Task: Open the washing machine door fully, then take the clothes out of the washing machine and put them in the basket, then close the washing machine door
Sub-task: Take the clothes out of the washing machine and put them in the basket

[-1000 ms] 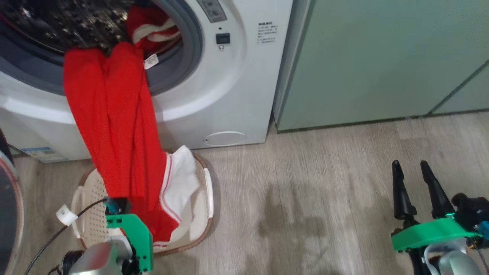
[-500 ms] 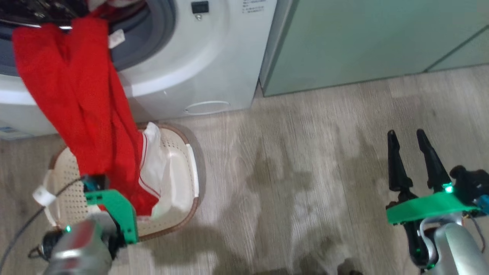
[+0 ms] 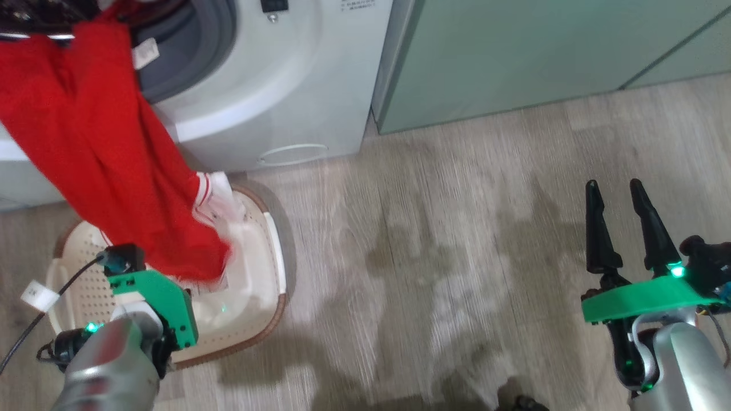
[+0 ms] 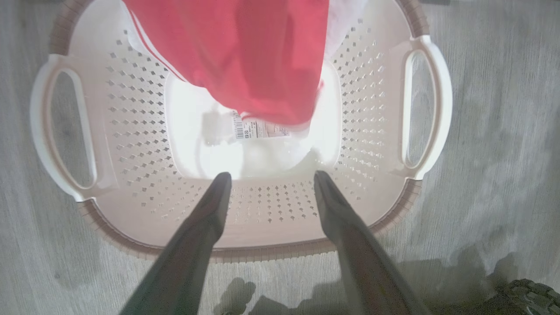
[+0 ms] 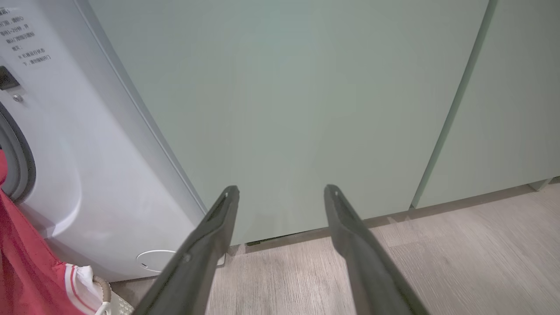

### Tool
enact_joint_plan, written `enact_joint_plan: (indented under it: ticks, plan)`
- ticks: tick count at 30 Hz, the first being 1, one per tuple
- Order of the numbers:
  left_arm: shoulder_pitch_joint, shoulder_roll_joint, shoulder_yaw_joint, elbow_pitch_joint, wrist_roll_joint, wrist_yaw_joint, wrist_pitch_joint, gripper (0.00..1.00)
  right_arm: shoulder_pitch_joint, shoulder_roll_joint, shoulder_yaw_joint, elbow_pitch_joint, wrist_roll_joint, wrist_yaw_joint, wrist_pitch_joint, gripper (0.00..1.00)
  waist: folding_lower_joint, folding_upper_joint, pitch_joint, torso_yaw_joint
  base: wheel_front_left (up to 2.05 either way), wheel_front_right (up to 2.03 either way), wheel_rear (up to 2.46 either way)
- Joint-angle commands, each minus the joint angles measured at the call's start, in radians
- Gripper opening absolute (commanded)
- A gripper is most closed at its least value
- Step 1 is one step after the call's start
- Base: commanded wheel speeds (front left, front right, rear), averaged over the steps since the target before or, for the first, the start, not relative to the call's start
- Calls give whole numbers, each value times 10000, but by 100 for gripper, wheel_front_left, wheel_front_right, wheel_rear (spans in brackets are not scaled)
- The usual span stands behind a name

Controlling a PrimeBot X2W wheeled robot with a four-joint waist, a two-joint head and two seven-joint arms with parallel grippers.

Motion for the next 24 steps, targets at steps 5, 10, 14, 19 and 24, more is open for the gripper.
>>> enact_joint_plan:
  ticks: [5,10,14,19,24]
  plan:
    - [348,239,150,-92,-37,-194,-934,100,340,-160,49,-195,-77,-6,-92,100,0,0,-833,270,0,0,0]
    - [655,135,11,-91,-32,-458,-1707,100,732,-164,12,-119,-26,-6,-92,100,0,0,-1688,458,0,0,0]
    - [902,83,-67,-91,-54,-586,-2353,100,1134,-163,-91,-77,22,-6,-92,100,0,0,-2376,598,0,0,0]
    - [1249,11,-196,-104,-81,-721,-3121,100,1695,-139,-256,-45,83,-6,-92,100,0,0,-3150,774,0,0,0]
    - [1626,0,-209,-265,-198,-785,-3595,100,2205,-109,-405,-52,140,-6,-92,100,0,0,-3784,882,0,0,0]
